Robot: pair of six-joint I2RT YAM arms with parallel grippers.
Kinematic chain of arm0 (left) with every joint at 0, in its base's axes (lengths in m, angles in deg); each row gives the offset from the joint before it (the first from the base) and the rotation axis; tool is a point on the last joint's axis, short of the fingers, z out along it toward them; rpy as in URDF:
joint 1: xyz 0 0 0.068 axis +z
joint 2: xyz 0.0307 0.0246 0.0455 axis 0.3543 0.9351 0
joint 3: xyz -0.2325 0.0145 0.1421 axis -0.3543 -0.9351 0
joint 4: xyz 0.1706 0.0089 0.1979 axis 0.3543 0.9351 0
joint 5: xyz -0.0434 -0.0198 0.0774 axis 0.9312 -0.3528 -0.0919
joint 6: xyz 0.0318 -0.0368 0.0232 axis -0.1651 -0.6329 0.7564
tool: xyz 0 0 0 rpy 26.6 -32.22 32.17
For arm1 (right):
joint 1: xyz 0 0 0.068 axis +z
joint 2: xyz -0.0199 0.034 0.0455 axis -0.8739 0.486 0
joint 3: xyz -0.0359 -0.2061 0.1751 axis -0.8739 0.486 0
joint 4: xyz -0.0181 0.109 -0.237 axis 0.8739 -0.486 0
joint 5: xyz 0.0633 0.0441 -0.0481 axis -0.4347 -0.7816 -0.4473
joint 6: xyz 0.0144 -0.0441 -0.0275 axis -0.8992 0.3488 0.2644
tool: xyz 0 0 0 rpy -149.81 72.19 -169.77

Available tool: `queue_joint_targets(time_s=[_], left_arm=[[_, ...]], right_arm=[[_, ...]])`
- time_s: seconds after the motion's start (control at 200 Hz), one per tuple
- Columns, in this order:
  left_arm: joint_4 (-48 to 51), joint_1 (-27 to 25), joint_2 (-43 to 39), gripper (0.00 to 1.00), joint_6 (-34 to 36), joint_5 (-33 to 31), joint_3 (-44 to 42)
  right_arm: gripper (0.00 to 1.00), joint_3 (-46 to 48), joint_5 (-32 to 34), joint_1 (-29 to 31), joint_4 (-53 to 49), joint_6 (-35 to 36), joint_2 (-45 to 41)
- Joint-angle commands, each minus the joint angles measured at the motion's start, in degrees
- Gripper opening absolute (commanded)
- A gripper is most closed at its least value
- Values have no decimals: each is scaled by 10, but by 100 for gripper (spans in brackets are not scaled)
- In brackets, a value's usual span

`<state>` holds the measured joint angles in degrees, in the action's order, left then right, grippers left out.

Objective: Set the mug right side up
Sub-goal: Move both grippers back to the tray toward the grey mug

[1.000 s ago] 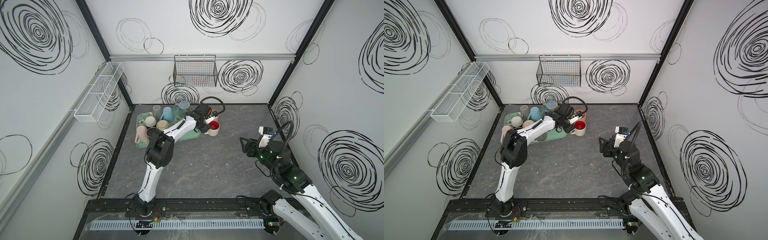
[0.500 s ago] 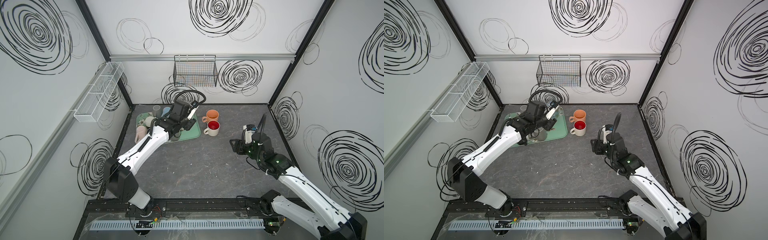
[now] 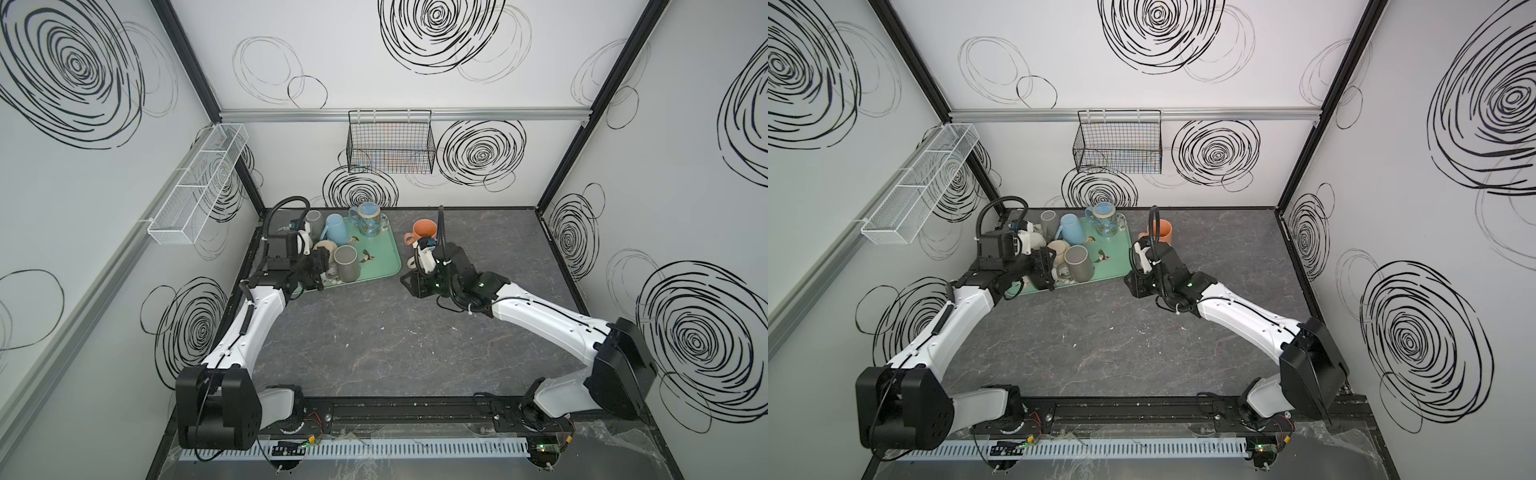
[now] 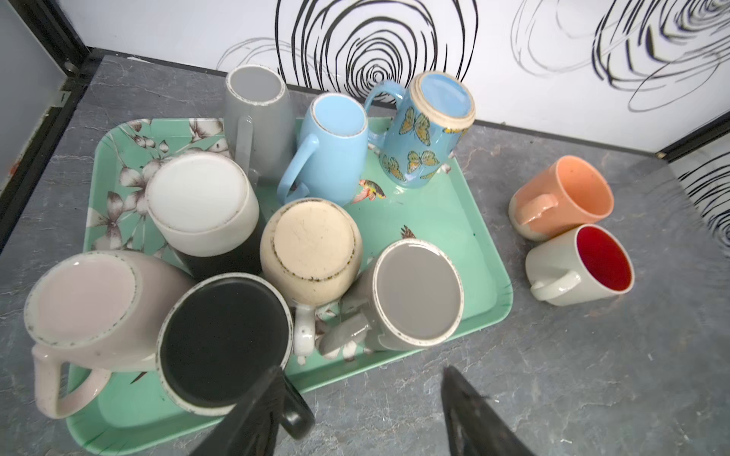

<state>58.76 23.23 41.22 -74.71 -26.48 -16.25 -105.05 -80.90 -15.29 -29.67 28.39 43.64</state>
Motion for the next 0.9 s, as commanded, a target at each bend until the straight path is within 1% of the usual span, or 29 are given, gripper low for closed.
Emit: queue_joint_targets(time_s=[0.0, 0.075, 0.21, 0.325, 0.44, 0.475, 0.595, 0.645, 0.761, 0.896], left_arm=[[-88, 23, 47, 59, -47, 95, -12], [-120, 18, 77, 54, -64, 115, -21], [-164, -4, 116, 52, -80, 127, -38], [-194, -18, 139, 52, -99, 134, -44], [-228, -32, 151, 51, -119, 135, -51], [-240, -37, 153, 51, -140, 135, -52], [-269, -64, 160, 50, -172, 134, -50], [-277, -82, 164, 50, -184, 124, -49], [-305, -118, 176, 49, -210, 96, -49], [-347, -151, 194, 49, -238, 92, -46]], right_arm=[[47, -48, -32, 4, 13, -4, 56], [48, -67, -42, 4, 19, -8, 97], [47, -107, -68, 4, 28, -9, 167], [47, -169, -85, 3, -12, -8, 222], [46, -222, -100, -4, -55, 12, 268], [46, -230, -104, -8, -59, 15, 279], [46, -243, -118, -25, -56, 22, 298], [46, -243, -123, -33, -53, 22, 301], [46, -234, -130, -49, -49, 24, 296], [46, -216, -133, -66, -44, 26, 283]])
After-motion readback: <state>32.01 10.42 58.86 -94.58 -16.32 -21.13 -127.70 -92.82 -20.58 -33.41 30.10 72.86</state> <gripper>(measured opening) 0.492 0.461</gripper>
